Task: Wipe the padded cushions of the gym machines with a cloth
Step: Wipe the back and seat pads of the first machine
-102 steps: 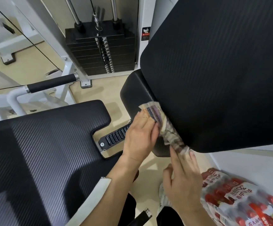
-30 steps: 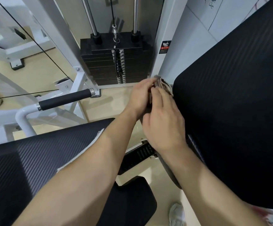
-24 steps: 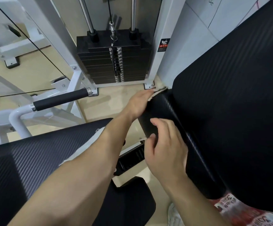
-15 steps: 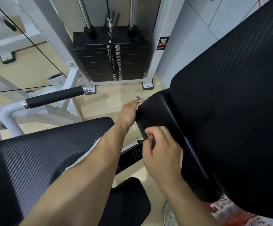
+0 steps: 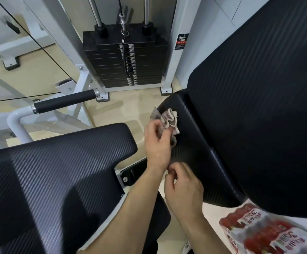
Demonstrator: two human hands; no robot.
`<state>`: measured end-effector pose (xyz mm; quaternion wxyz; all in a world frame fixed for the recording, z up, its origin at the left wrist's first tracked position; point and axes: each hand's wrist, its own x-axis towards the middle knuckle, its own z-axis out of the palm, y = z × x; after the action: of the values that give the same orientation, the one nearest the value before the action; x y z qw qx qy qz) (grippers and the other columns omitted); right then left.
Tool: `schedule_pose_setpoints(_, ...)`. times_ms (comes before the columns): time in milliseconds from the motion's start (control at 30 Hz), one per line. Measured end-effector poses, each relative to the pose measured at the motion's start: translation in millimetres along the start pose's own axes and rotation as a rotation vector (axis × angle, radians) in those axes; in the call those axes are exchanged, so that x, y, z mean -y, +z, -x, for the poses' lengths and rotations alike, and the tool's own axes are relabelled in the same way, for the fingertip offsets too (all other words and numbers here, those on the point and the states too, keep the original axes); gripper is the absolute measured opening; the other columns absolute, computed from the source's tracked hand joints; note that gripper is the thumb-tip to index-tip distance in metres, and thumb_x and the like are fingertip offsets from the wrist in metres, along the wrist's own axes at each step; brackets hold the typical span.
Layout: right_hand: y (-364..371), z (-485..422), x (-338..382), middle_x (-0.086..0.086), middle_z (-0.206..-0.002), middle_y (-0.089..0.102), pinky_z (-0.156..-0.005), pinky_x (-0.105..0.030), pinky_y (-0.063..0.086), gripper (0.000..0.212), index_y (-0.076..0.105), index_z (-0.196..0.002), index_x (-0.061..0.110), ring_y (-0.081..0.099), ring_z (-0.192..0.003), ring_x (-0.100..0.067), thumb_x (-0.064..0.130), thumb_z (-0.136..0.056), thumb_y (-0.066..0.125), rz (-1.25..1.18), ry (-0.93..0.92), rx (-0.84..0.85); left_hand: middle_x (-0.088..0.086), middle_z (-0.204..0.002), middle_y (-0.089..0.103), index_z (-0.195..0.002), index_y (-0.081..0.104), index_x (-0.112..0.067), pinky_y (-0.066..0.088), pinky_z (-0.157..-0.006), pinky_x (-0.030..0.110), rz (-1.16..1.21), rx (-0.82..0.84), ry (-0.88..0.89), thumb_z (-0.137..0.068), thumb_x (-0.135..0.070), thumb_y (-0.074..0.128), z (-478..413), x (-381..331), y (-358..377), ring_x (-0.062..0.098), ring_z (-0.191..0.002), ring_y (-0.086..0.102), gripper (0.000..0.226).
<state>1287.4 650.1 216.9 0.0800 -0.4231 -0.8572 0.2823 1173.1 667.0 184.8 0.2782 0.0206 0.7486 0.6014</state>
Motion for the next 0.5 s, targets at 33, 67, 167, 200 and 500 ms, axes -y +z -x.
schedule_pose_setpoints(33,-0.5,4.1,-4.6,0.008,-0.08,0.064,-0.05,-0.035,0.051,0.022,0.062,-0.084,0.019,0.062,-0.063,-0.017,0.025,-0.083,0.041,0.017,0.014,0.007,0.01,-0.101,0.062,-0.09,0.059,-0.027,0.054,-0.085,0.04,-0.008,0.046,-0.02,-0.082,-0.041,0.062,13.2,5.6,-0.8,0.015,-0.086,0.059,0.016)
schedule_pose_setpoints(67,-0.7,9.4,-9.6,0.005,-0.081,0.066,-0.051,-0.036,0.051,0.025,0.063,-0.084,0.017,0.064,-0.065,-0.02,0.024,-0.08,0.04,0.038,0.028,0.018,0.011,-0.097,0.062,-0.084,0.057,-0.029,0.053,-0.084,0.045,-0.041,0.082,-0.03,-0.081,-0.039,0.064,26.3,12.9,-2.0,0.019,-0.085,0.058,0.013)
schedule_pose_setpoints(167,-0.2,33.8,-28.8,-0.001,-0.088,0.072,-0.058,-0.036,0.055,0.023,0.07,-0.092,0.011,0.07,-0.075,-0.024,0.016,-0.078,0.052,0.113,0.066,0.095,0.009,-0.087,0.06,-0.073,0.053,-0.031,0.051,-0.084,0.047,-0.13,0.223,-0.087,-0.072,-0.036,0.068,64.5,36.4,-7.1,0.025,-0.085,0.059,0.016)
schedule_pose_setpoints(200,-0.5,44.1,-35.9,-0.002,-0.088,0.073,-0.058,-0.036,0.055,0.019,0.071,-0.093,0.01,0.071,-0.074,-0.024,0.01,-0.076,0.062,0.135,0.081,0.115,0.007,-0.085,0.06,-0.07,0.053,-0.031,0.051,-0.083,0.047,-0.151,0.285,-0.127,-0.068,-0.035,0.069,76.3,41.3,-7.8,0.024,-0.083,0.058,0.017)
schedule_pose_setpoints(500,-29.7,61.5,-45.8,0.005,-0.092,0.067,-0.064,-0.033,0.055,0.02,0.069,-0.095,0.017,0.063,-0.073,-0.013,0.0,-0.083,0.066,0.005,0.077,0.062,0.007,-0.092,0.063,-0.081,0.058,-0.022,0.057,-0.074,0.034,-0.02,0.071,0.108,-0.086,-0.033,0.07,46.3,-35.2,1.9,0.01,-0.08,0.064,0.017)
